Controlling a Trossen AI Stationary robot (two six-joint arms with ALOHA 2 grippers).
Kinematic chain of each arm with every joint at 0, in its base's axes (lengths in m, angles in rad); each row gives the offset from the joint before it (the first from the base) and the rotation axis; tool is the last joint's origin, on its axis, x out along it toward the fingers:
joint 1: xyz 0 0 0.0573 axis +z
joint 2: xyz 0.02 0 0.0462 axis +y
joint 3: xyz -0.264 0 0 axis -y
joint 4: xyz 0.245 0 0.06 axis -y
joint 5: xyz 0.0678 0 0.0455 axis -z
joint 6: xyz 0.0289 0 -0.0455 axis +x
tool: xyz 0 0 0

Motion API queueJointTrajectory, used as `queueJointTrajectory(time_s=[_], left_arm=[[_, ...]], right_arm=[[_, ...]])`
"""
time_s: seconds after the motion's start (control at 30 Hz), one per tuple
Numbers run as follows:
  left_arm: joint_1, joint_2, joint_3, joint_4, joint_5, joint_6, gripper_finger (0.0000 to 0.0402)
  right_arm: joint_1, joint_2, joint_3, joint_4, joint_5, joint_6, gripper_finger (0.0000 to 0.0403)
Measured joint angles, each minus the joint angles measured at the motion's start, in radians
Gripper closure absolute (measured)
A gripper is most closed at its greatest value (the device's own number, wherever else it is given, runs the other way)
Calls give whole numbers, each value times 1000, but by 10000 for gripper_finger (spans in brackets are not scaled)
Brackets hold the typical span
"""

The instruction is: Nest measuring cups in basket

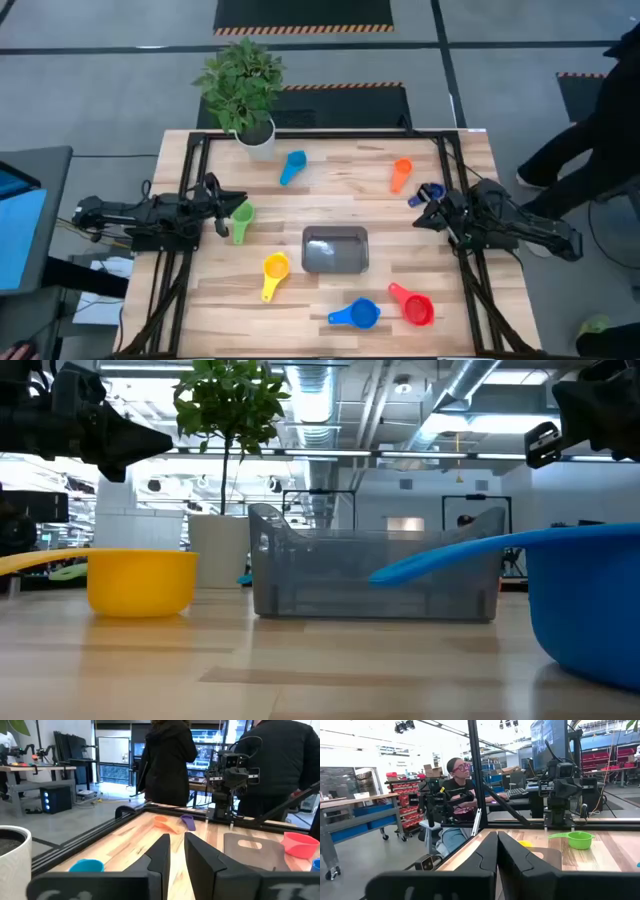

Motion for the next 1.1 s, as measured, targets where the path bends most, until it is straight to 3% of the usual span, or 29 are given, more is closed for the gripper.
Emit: queueJointTrajectory(time_s=[1.1], left_arm=[[0, 0, 0, 0, 0, 0, 356]], right_arm=[[0, 0, 0, 0, 0, 0, 373]])
